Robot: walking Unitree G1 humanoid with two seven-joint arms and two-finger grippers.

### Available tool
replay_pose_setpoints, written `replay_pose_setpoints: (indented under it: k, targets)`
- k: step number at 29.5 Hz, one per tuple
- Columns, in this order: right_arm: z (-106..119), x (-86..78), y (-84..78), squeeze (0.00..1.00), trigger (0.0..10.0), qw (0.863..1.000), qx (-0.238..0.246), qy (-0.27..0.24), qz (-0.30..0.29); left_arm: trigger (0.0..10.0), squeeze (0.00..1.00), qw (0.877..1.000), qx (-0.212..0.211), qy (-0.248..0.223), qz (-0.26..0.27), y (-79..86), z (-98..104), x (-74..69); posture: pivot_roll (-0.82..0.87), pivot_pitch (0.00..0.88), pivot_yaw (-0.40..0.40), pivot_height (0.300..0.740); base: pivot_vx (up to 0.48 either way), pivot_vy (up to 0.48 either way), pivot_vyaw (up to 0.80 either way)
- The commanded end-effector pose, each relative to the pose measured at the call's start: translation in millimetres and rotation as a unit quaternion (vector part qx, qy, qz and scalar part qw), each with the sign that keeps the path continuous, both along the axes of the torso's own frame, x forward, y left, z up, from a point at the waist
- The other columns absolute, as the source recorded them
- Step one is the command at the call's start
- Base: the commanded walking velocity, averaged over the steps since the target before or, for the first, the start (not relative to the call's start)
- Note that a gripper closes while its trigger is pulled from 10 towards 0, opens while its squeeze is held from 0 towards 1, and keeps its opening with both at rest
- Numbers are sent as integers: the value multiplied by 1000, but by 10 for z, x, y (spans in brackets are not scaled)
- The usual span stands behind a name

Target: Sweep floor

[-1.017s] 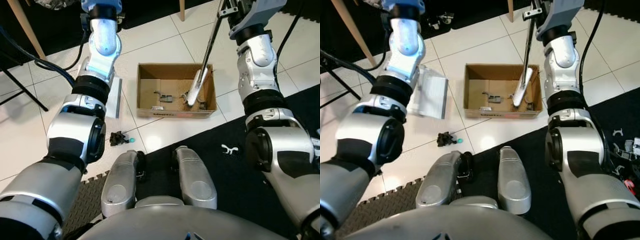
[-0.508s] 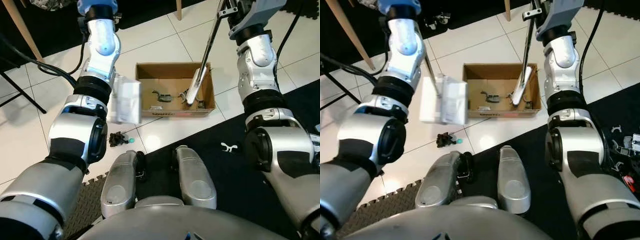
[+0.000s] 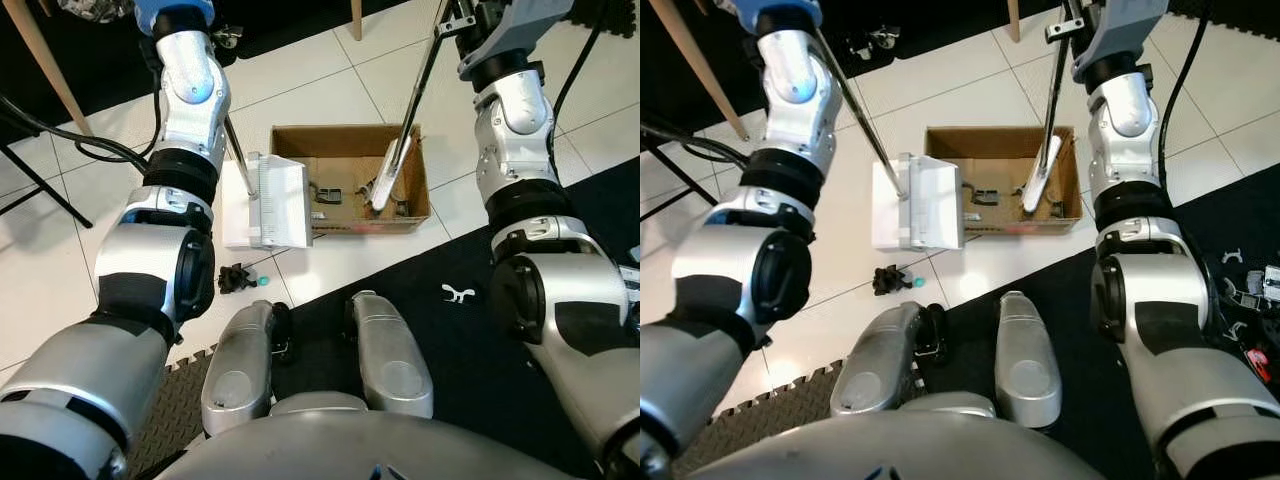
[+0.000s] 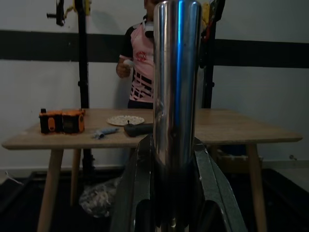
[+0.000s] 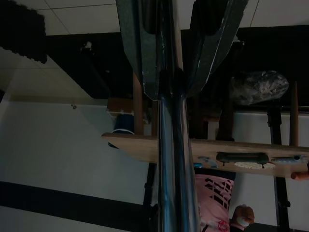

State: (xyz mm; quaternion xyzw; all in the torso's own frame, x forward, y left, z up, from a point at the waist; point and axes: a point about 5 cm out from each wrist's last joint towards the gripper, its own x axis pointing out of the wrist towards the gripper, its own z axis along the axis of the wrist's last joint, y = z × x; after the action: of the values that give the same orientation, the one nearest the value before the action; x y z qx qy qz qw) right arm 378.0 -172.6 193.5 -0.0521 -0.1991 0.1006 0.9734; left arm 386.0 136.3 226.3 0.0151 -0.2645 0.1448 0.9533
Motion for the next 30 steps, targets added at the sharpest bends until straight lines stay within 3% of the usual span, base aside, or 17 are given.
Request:
replay_pose_setpoints:
  k: [1, 2, 3, 4, 5, 6, 8, 10, 12, 17, 27, 30]
  targets:
    - [75, 7, 14, 0, 10000, 1000, -8, -19, 4, 10000, 0, 999, 26, -14, -14, -43, 84, 8, -77, 95, 13, 740, 0, 0, 0]
    - [75, 7, 14, 0, 10000, 1000, -8, -19, 4, 10000, 0, 999, 26, -14, -14, -43, 84, 8, -77, 95, 13, 740, 0, 0, 0]
    - [71, 7, 15, 0, 10000, 1000, -8, -18, 4, 10000, 0, 999, -32, 5, -28, -40, 50, 30, -75, 95, 13, 740, 0, 0, 0]
    - [71, 7, 15, 0, 10000, 1000, -8, -18, 4, 10000, 0, 999, -32, 5, -28, -40, 50, 30, -75, 95, 13, 740, 0, 0, 0]
    - [67, 7, 16, 0, 10000, 1000, -8, -18, 4, 10000, 0, 994, -98, 26, -38, -19, 4, 57, -78, 96, 12, 740, 0, 0, 0]
    - [64, 7, 18, 0, 10000, 1000, -8, -17, 4, 10000, 0, 990, -128, 31, -47, -18, -11, 65, -78, 96, 12, 740, 0, 0, 0]
    - [63, 7, 19, 0, 10000, 1000, -9, -17, 4, 10000, 0, 987, -149, 36, -46, -4, -19, 72, -78, 98, 12, 740, 0, 0, 0]
    - [60, 7, 17, 0, 10000, 1000, -8, -17, 4, 10000, 0, 996, -88, 10, -31, -12, 64, 48, -77, 99, 11, 740, 0, 0, 0]
    - [60, 7, 17, 0, 10000, 1000, -8, -17, 4, 10000, 0, 996, -88, 10, -31, -12, 64, 48, -77, 99, 11, 740, 0, 0, 0]
    - [55, 7, 18, 0, 10000, 1000, -8, -16, 3, 10000, 0, 1000, -23, 1, -7, 0, 67, 26, -76, 99, 13, 740, 0, 0, 0]
    - [42, 7, 23, 0, 10000, 1000, -8, -14, 3, 10000, 0, 999, -19, 26, -30, -42, -16, 31, -74, 101, 12, 740, 0, 0, 0]
    - [42, 8, 25, 0, 10000, 1000, -7, -13, 3, 10000, 0, 999, 0, 26, -29, -63, -19, 32, -75, 101, 13, 740, 0, 0, 0]
